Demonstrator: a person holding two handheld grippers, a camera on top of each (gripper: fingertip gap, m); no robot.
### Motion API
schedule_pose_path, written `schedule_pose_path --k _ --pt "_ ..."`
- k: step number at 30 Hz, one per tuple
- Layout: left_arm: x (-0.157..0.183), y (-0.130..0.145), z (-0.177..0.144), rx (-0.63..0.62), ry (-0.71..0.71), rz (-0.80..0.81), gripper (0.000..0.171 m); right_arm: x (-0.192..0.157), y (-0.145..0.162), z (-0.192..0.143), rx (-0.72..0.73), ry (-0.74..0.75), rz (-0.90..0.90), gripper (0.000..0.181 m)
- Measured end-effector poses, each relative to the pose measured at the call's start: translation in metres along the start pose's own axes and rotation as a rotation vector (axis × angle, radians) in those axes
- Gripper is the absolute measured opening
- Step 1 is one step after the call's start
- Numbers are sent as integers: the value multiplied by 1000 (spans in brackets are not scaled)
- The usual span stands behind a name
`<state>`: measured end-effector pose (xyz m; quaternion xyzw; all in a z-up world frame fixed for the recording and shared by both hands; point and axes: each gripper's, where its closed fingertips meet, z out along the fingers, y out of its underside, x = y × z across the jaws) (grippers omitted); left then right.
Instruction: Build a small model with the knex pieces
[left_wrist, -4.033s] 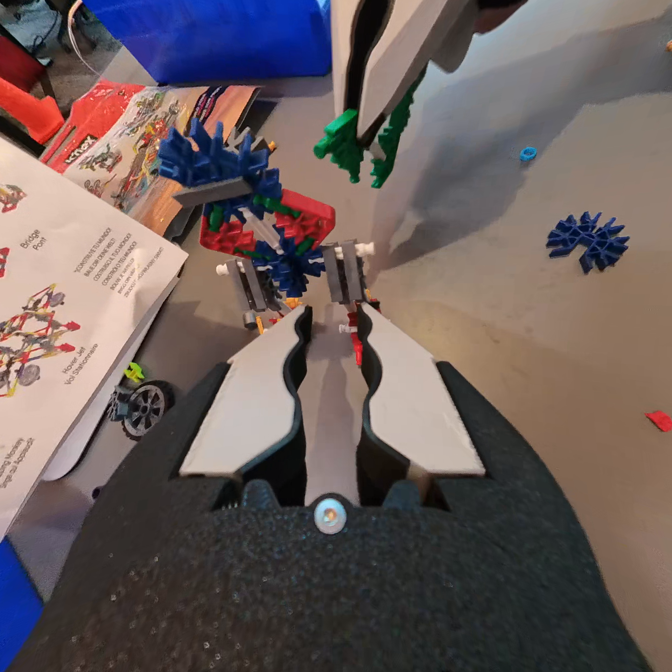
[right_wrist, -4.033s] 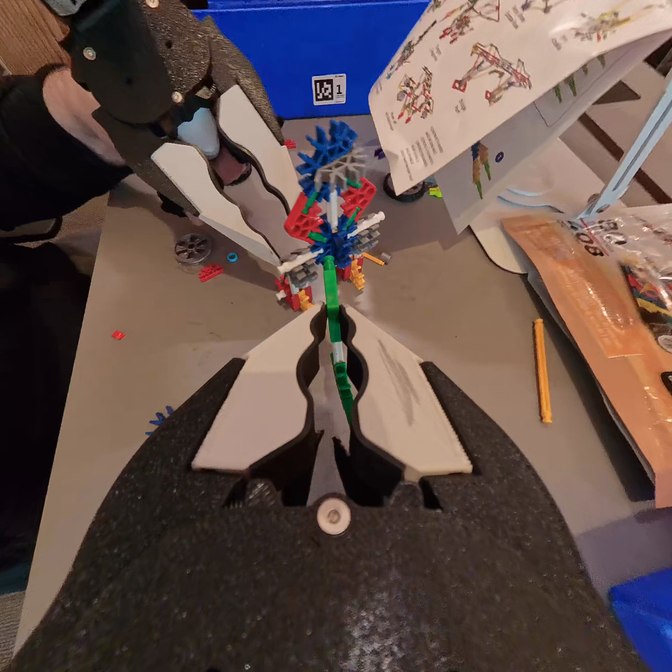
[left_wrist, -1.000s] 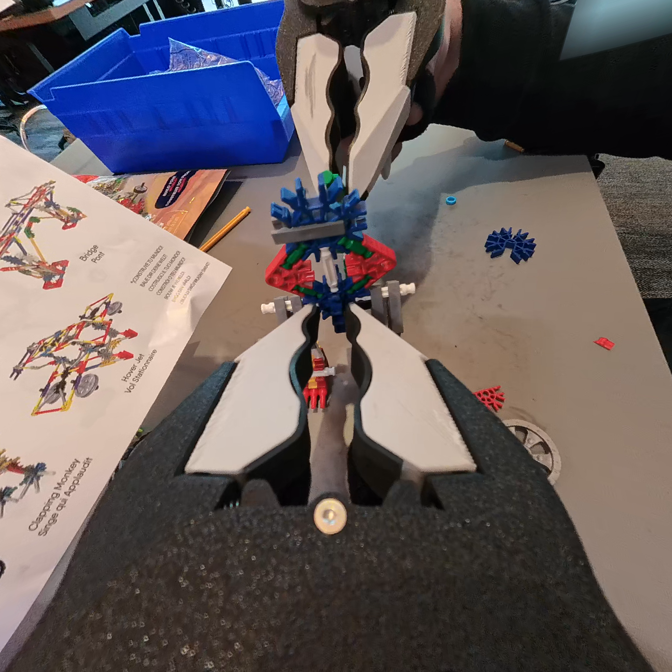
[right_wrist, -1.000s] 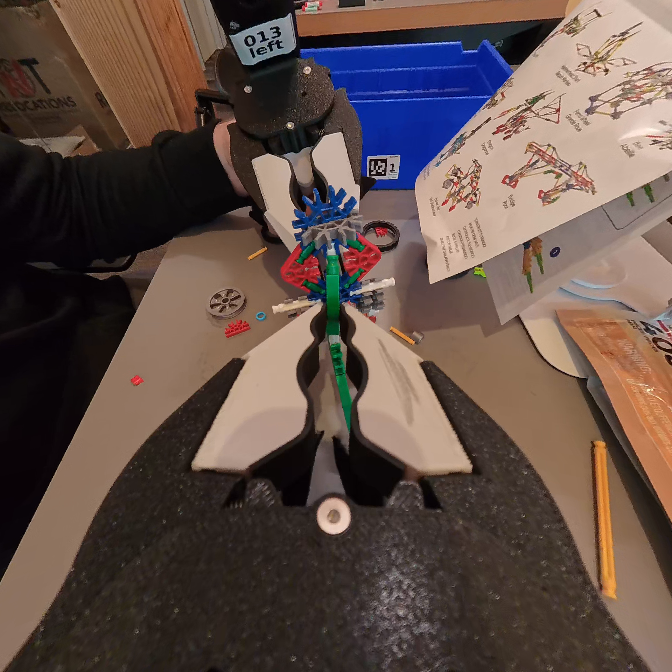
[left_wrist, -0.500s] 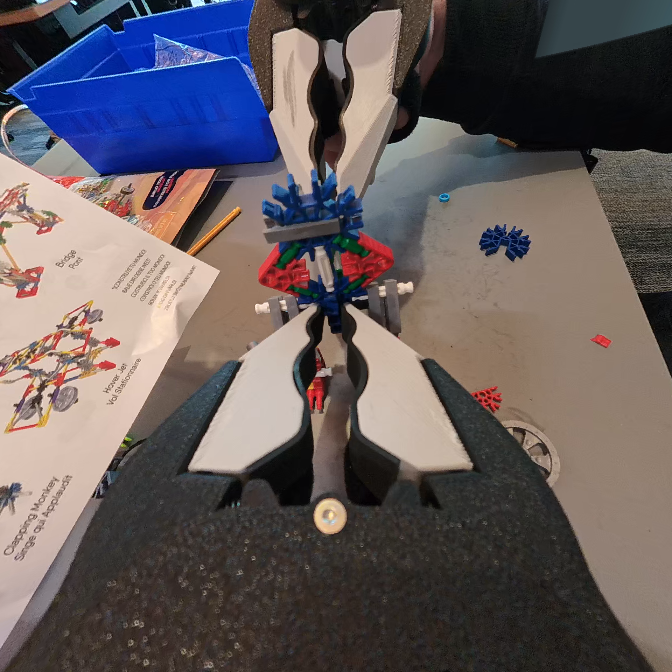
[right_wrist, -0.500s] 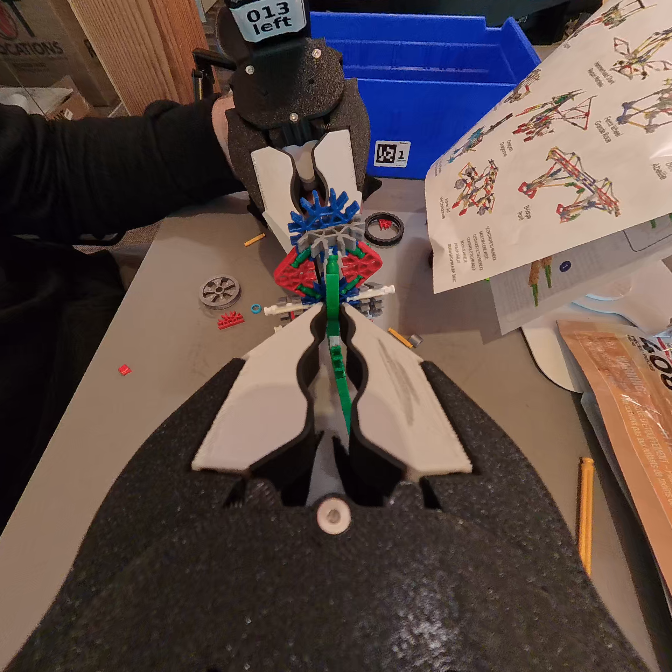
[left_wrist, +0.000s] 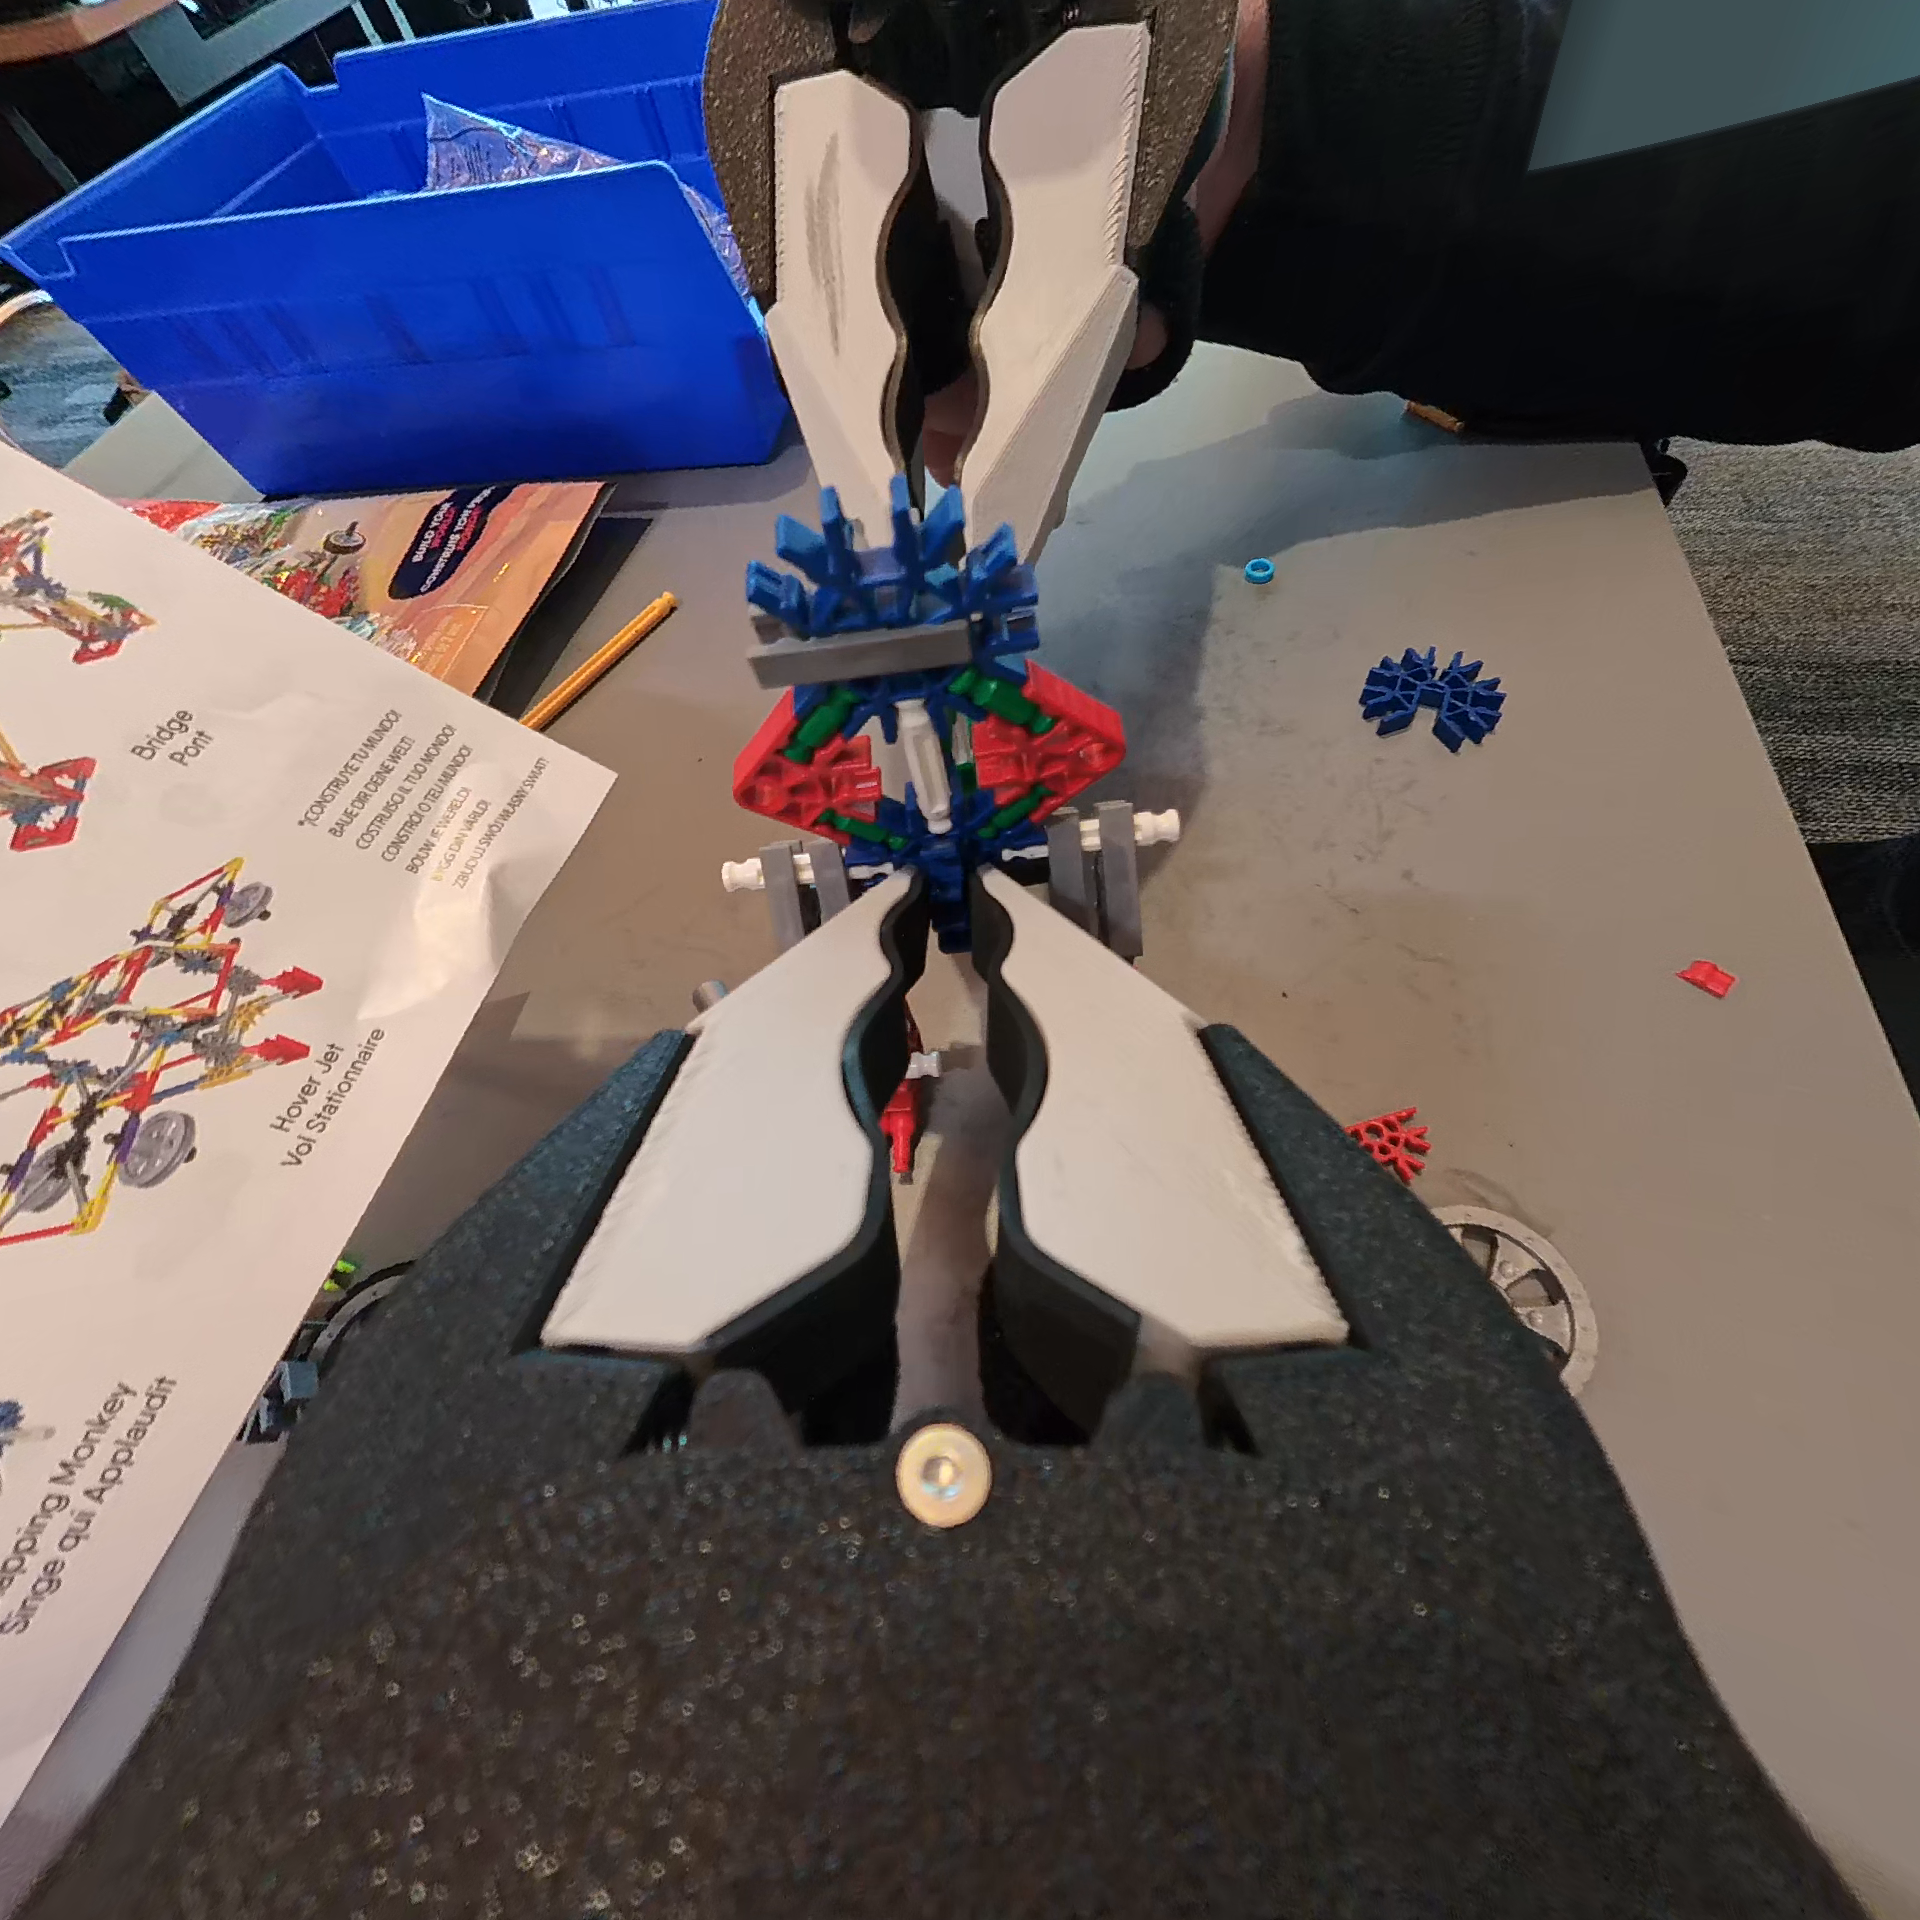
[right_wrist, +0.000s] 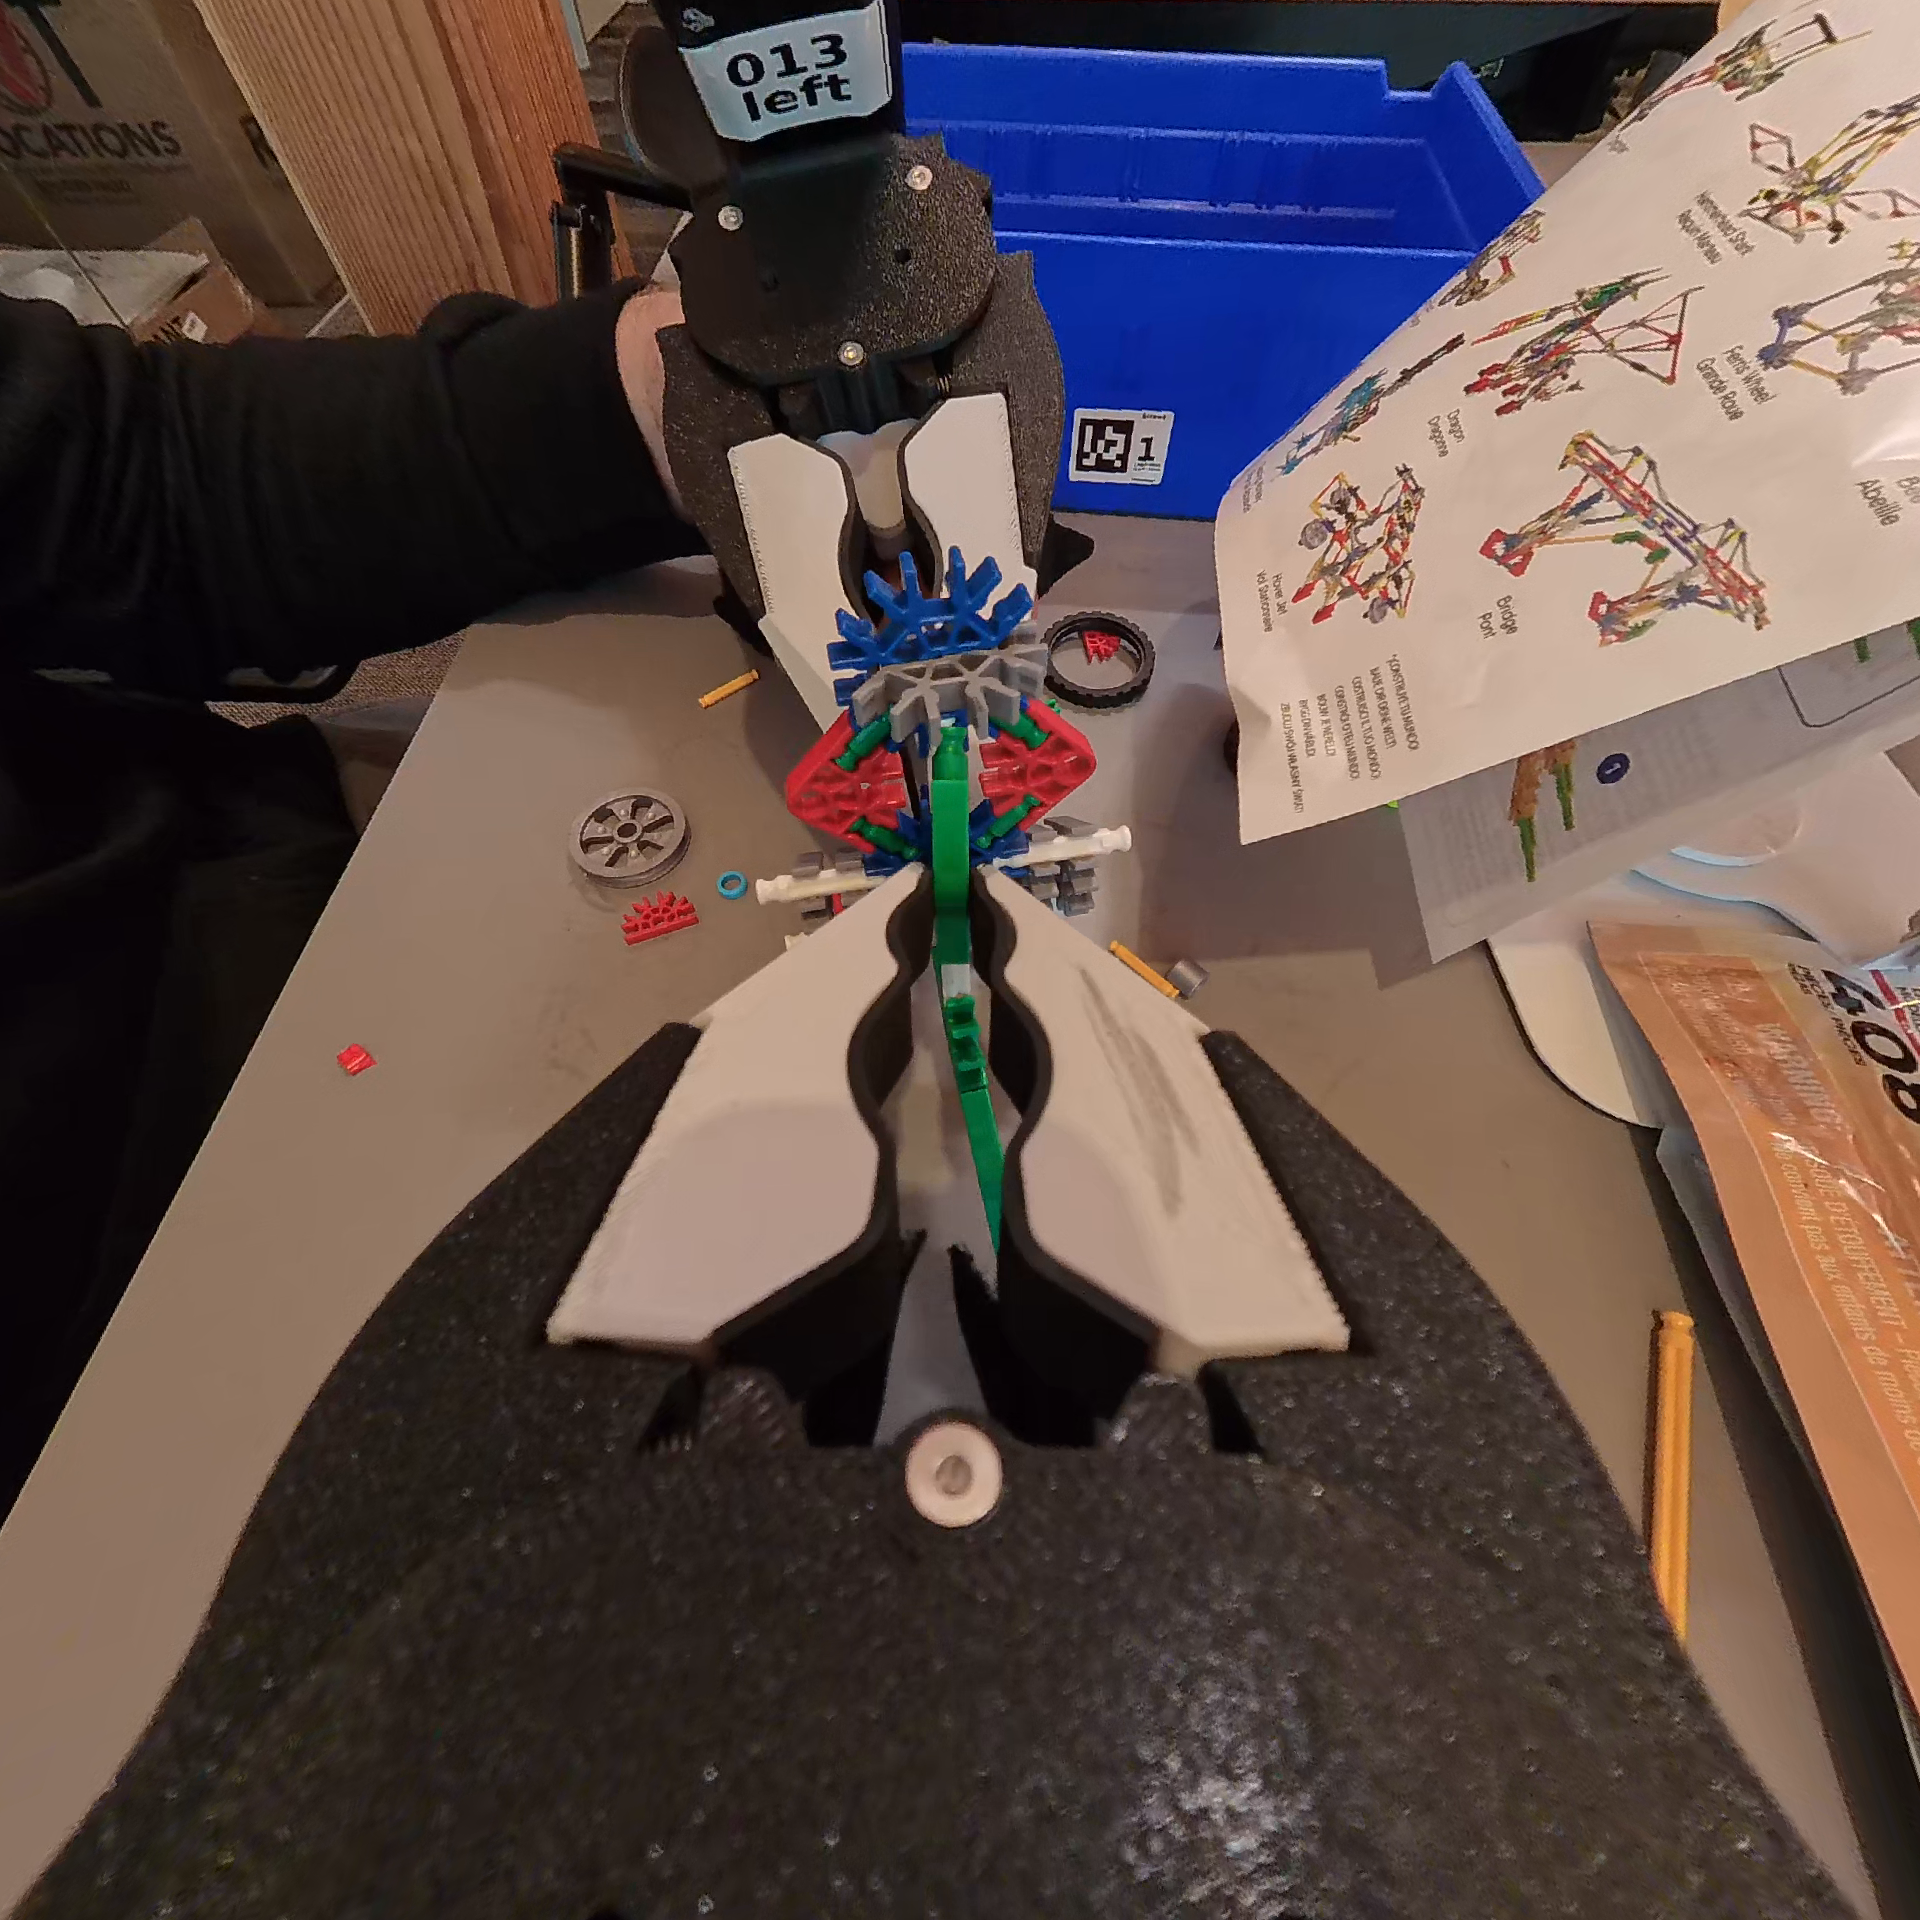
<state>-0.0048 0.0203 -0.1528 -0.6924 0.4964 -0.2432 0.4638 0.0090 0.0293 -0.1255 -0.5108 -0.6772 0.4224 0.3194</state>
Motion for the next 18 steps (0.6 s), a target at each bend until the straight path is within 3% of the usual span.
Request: schedule_pose_path --k 18 --pt "3 -2 2 12 24 -1 6 -3 1 -3 -7 -17 -3 6"
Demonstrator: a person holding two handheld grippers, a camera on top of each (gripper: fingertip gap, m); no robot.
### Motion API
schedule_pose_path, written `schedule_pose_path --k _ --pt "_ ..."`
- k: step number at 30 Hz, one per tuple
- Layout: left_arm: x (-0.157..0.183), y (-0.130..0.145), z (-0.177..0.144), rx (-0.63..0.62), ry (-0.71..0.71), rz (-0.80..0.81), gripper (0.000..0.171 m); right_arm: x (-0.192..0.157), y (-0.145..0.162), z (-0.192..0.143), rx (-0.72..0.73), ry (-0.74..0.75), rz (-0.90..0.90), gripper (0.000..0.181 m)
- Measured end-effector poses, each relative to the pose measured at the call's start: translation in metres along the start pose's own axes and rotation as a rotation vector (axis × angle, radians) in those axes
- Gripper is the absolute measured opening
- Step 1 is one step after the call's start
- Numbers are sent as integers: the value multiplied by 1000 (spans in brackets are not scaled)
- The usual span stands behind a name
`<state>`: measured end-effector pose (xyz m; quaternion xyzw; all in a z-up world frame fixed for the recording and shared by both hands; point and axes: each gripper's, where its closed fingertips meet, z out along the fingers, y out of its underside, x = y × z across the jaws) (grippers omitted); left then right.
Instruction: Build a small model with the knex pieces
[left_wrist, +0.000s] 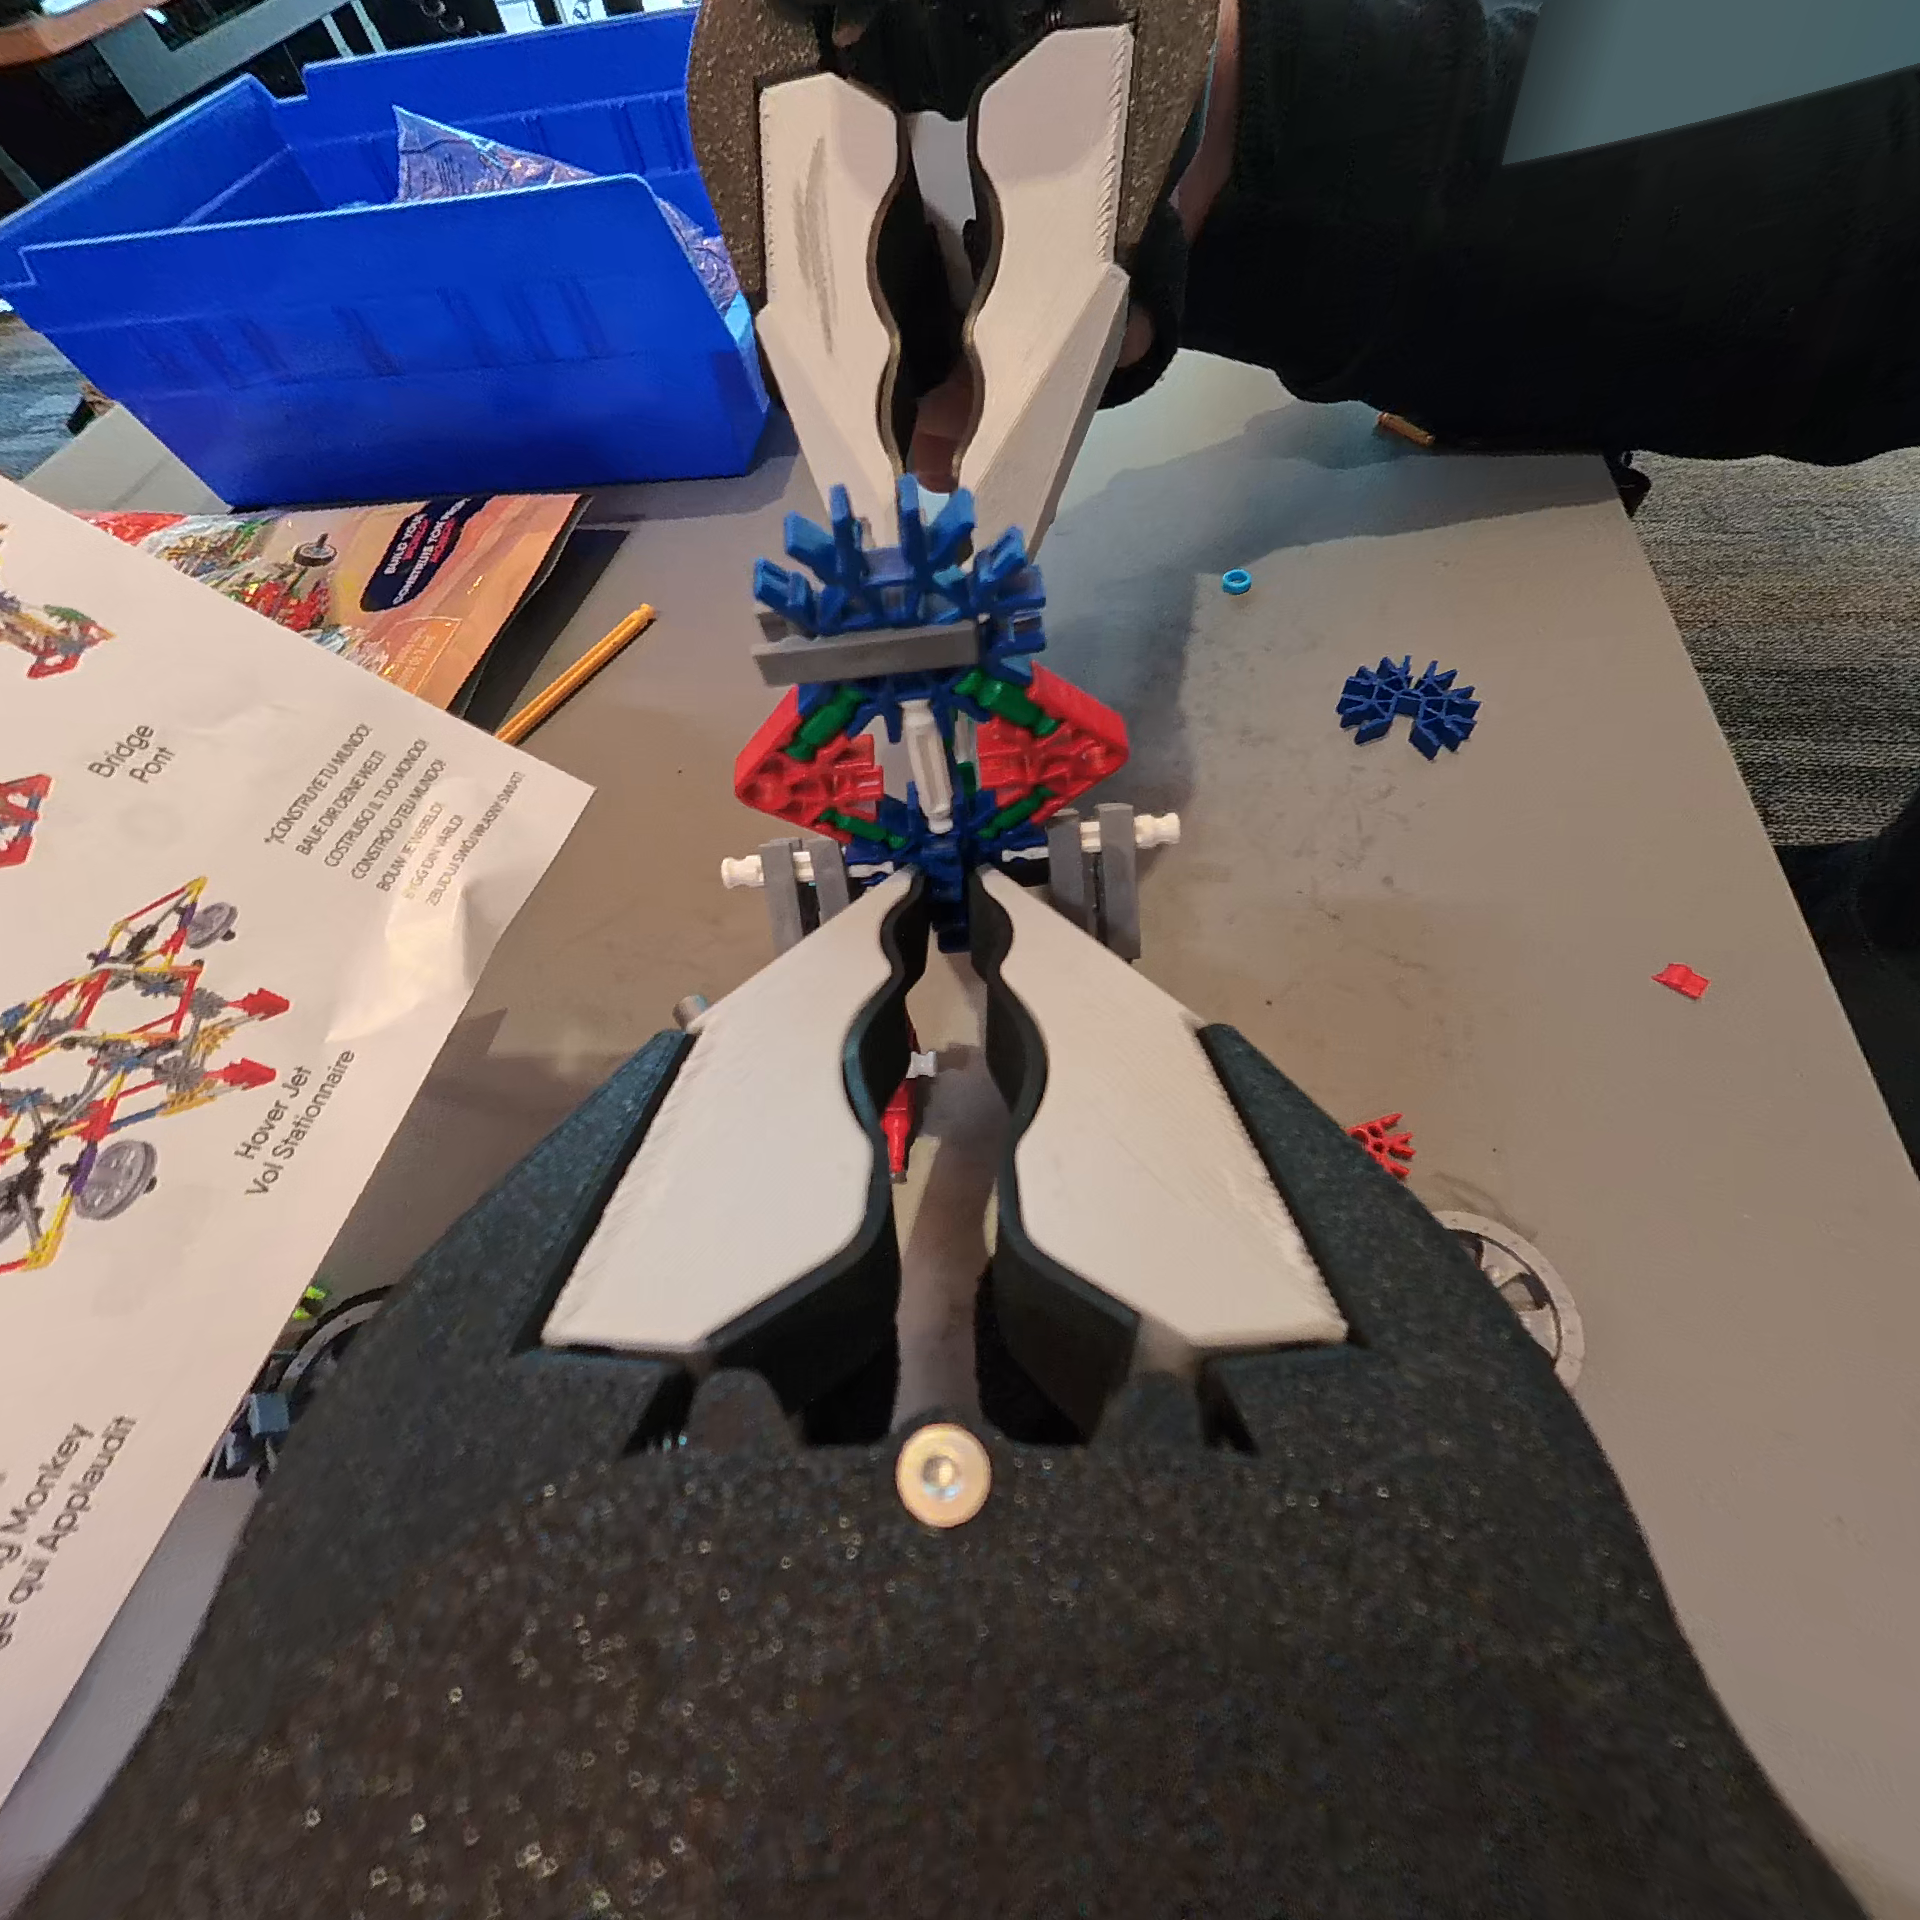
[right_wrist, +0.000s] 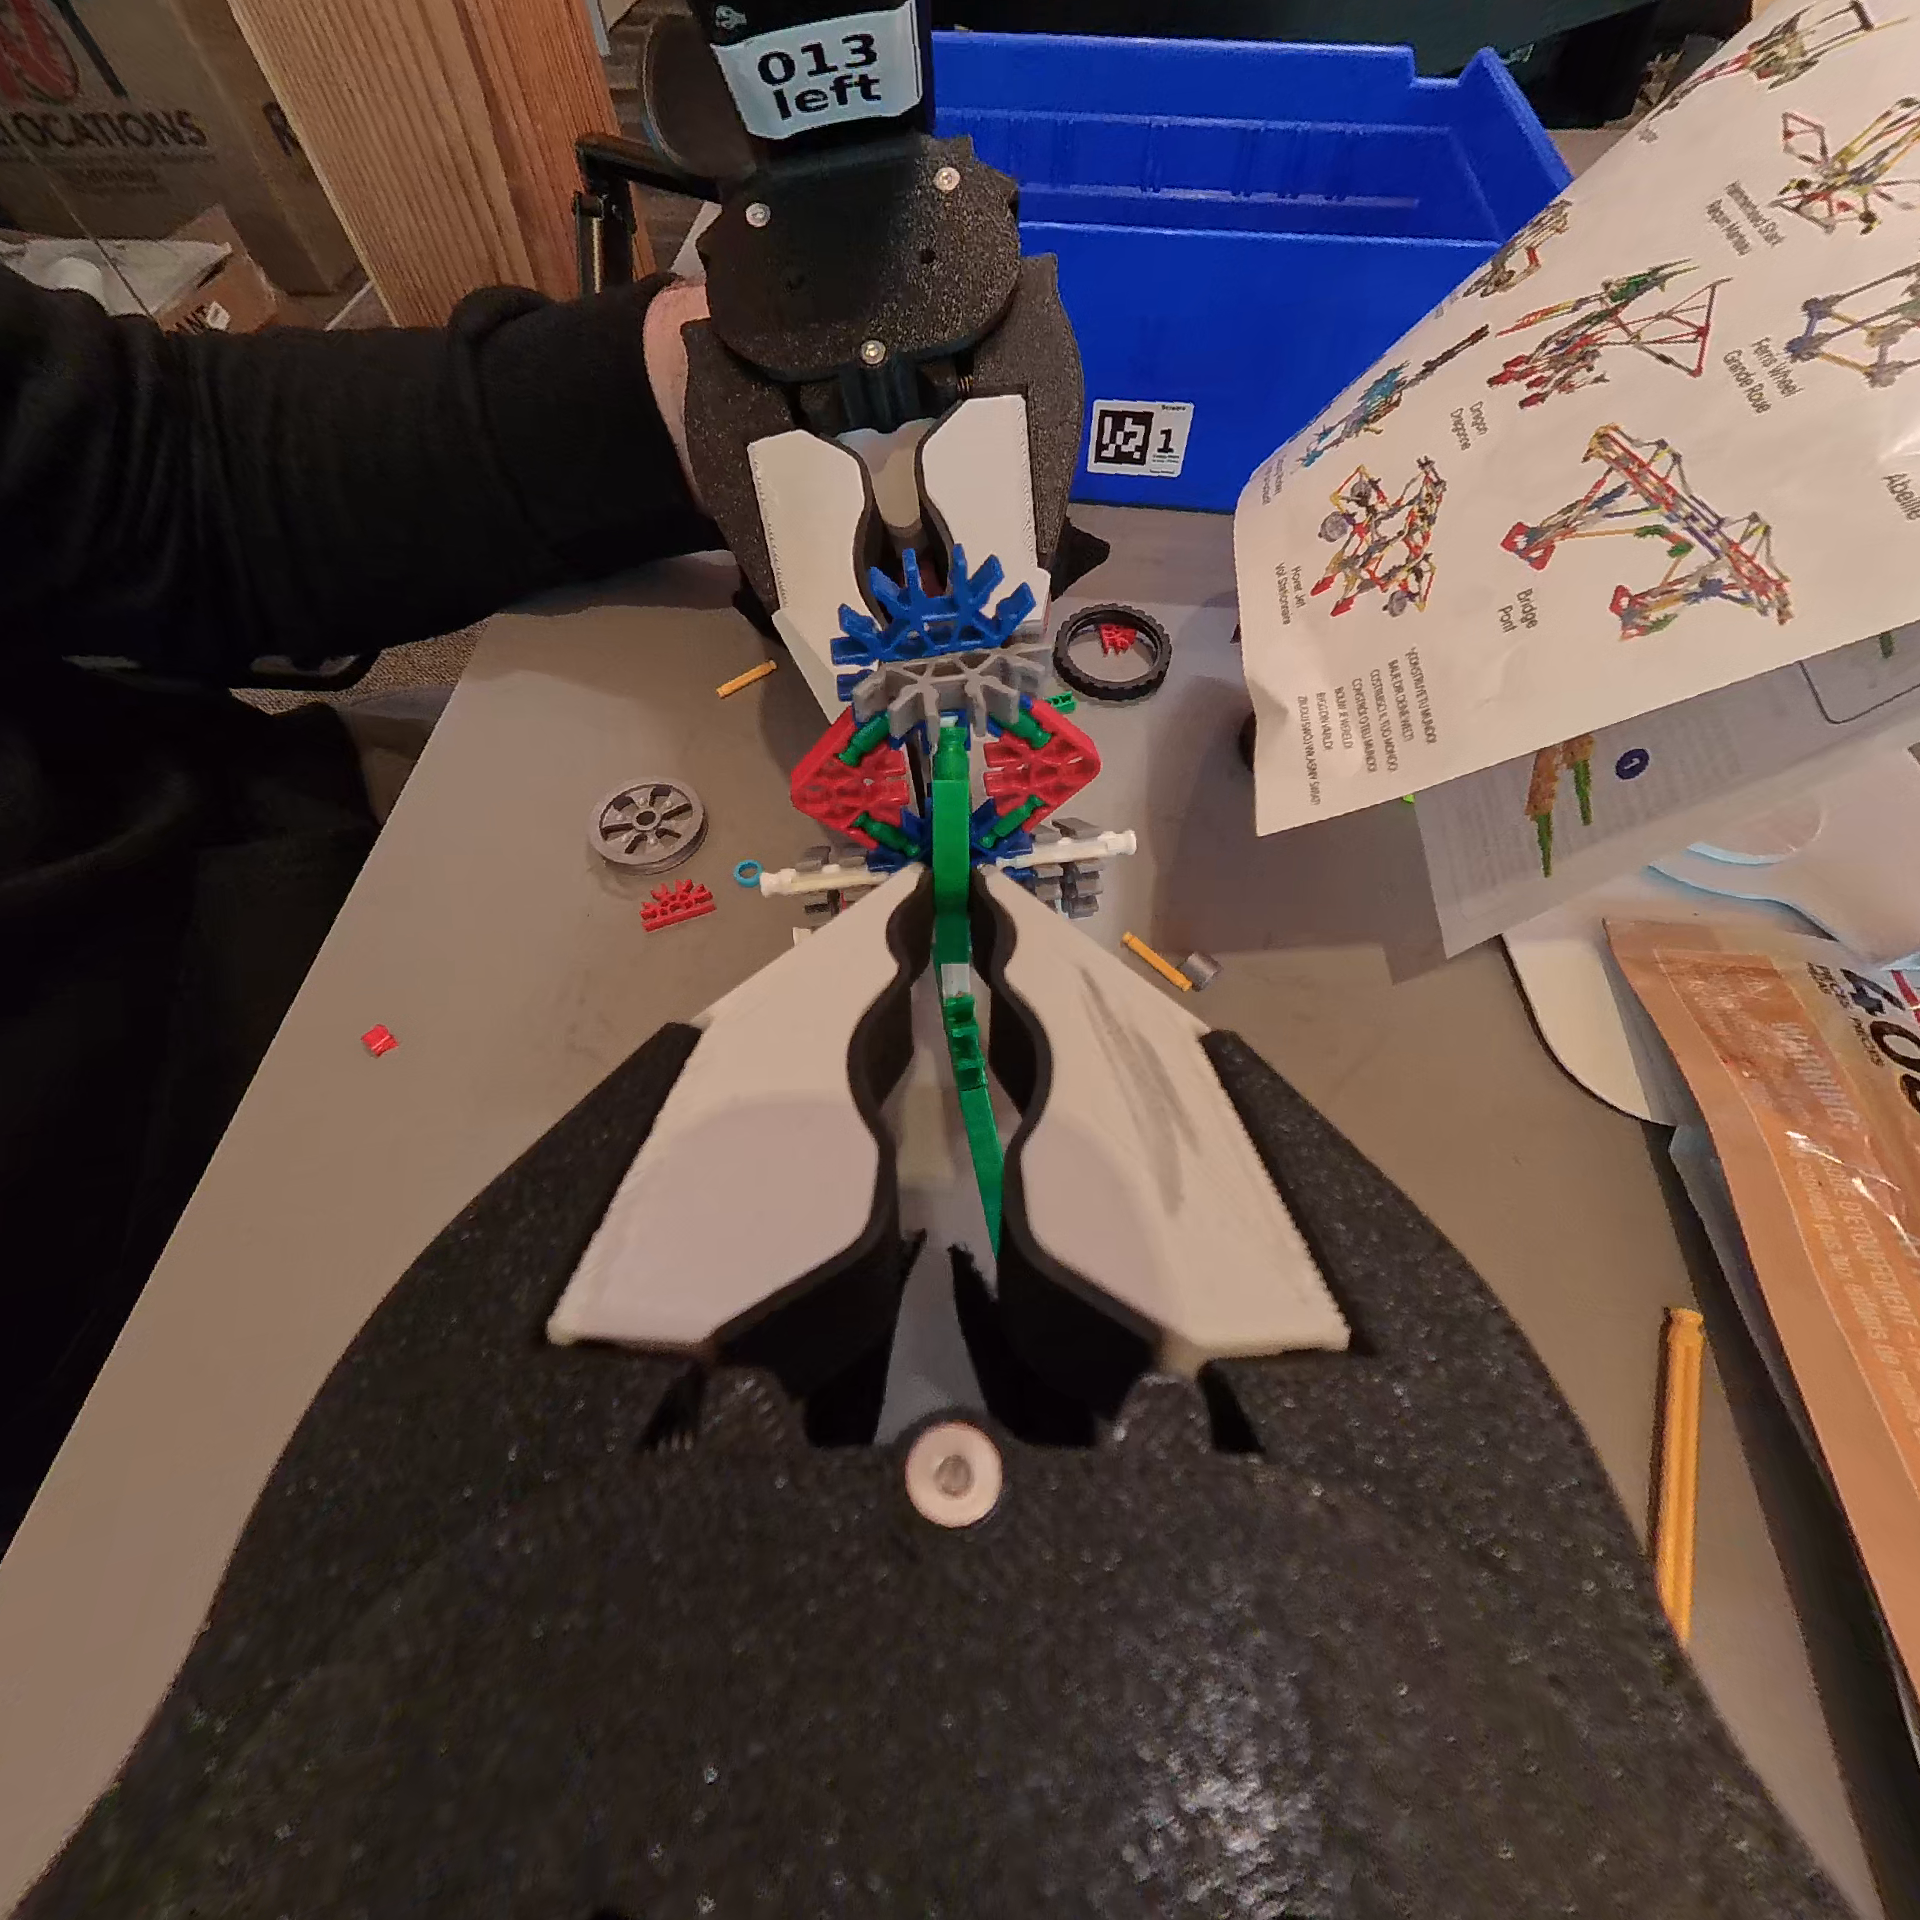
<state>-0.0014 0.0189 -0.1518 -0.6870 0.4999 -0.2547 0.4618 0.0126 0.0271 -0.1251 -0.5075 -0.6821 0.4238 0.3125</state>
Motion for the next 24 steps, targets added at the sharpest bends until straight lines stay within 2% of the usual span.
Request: schedule_pose_path --k 24 --pt "2 0 2 1 8 -1 6 -5 4 -2 0 -17 -10 5"
